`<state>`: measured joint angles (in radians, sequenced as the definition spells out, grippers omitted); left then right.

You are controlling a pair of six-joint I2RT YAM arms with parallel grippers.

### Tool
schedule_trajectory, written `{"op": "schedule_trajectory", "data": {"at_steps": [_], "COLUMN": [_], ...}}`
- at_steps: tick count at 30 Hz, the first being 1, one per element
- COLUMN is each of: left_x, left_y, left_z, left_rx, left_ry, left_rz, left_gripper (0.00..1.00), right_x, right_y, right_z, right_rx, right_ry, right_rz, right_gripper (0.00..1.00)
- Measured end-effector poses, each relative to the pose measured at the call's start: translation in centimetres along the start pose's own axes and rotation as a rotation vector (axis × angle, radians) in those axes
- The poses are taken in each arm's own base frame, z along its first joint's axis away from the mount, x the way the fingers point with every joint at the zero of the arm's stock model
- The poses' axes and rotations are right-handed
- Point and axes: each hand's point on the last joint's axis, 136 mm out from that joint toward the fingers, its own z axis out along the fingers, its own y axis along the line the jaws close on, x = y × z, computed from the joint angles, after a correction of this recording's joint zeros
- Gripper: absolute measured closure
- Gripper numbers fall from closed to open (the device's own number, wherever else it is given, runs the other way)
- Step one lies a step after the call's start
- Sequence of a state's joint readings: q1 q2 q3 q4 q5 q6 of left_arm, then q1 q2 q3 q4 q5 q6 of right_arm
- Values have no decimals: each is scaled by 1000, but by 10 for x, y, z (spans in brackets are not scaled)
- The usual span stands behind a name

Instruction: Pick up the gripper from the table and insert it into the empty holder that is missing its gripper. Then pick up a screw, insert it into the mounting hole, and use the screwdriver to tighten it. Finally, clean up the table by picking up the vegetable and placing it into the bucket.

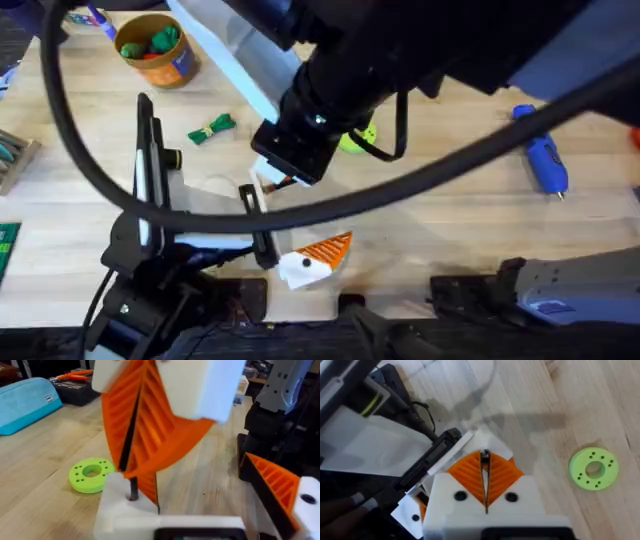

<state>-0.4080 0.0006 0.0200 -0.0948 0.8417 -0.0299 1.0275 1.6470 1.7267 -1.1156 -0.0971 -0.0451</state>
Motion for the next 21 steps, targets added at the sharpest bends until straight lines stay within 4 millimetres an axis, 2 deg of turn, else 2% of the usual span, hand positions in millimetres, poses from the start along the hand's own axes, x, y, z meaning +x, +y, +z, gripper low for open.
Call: {"op": "schedule_trajectory", "data": {"at_steps": [21], "left_x": [0], "left_y": [0], "left_z": [0], "left_rx": [0], "left_ry": [0], "left_rz": [0], "left_gripper": [8], "right_x": [2], "right_y": [-5], "right_z": [0], "right_rx": [31], "right_ry": [9], "right_rz": [-7], "right_gripper": [993]}}
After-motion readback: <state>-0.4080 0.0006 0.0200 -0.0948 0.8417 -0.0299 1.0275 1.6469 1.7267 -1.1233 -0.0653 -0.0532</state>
